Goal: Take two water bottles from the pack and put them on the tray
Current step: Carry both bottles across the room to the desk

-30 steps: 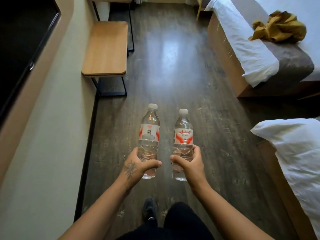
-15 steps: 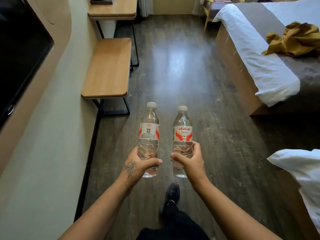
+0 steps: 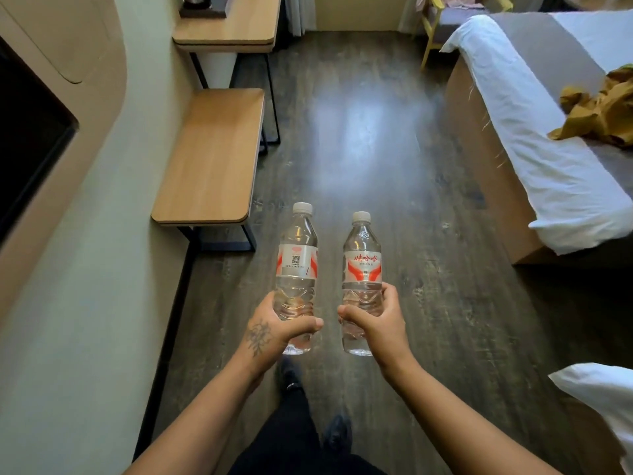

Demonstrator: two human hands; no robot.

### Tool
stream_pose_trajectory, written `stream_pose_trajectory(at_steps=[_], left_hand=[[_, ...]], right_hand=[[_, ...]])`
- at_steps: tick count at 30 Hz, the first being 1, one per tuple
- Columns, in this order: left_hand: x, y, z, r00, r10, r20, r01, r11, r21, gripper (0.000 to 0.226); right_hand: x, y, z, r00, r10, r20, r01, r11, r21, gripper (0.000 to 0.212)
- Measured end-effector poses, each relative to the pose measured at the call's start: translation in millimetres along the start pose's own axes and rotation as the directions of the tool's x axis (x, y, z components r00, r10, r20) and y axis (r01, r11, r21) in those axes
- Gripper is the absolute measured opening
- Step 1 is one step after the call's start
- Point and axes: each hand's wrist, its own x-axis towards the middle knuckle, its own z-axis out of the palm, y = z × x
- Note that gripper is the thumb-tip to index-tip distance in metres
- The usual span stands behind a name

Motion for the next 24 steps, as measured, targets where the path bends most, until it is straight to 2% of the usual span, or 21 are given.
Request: stream_pose_trajectory(at_steps=[6, 16, 24], left_hand=[[96, 43, -16, 0.999, 0.03, 0.032, -0.029, 0.999, -0.045, 0.095], [244, 126, -55, 0.996, 0.027, 0.09, -0.025, 0.999, -0.02, 0.084], [346, 180, -68, 0.995, 0.014, 0.097, -0.012, 1.0, -0.013, 0.089]], right_hand=[[94, -30, 23, 1.0, -0.003, -0.005, 0.003, 1.0, -0.01, 0.081], [228, -96, 62, 0.997, 0.0, -0.076, 0.002, 1.0, 0.03, 0.084], [336, -138, 74, 0.997, 0.009, -0.076, -0.003, 0.997, 0.077, 0.078]])
